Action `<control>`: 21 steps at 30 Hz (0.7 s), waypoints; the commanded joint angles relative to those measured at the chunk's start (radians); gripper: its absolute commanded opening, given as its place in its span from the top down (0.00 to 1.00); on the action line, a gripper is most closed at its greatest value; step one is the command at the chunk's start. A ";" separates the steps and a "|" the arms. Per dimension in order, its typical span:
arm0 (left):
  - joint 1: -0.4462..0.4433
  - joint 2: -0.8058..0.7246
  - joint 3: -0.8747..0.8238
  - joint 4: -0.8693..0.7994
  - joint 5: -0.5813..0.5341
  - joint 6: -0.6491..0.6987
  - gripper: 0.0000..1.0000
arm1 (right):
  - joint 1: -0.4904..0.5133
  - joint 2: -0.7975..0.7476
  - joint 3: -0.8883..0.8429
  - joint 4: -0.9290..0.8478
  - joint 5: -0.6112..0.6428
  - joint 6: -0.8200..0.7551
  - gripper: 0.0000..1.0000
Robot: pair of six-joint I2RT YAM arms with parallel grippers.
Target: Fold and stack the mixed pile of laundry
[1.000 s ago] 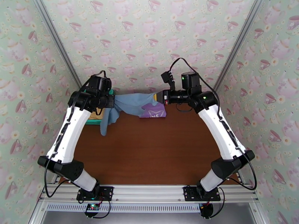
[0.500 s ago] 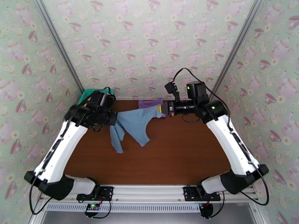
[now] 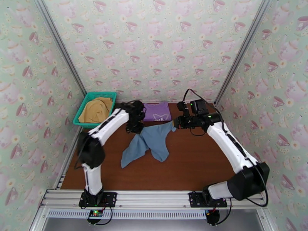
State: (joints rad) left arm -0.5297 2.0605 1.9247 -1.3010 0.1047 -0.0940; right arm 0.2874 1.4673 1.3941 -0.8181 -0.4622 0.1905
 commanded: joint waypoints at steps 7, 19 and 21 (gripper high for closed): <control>-0.066 -0.102 0.179 -0.120 -0.019 0.057 1.00 | 0.000 -0.141 0.035 -0.013 0.016 -0.022 1.00; -0.178 -0.335 -0.057 -0.111 -0.099 0.000 1.00 | 0.001 -0.334 0.014 -0.114 -0.014 0.000 1.00; -0.194 -0.380 -0.041 -0.148 -0.129 -0.012 1.00 | 0.001 -0.361 0.051 -0.155 -0.027 -0.008 1.00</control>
State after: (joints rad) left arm -0.7021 1.8008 1.8576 -1.3960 0.0387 -0.0784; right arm 0.2867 1.1587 1.3891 -0.9073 -0.4576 0.1875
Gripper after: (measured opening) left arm 0.044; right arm 0.085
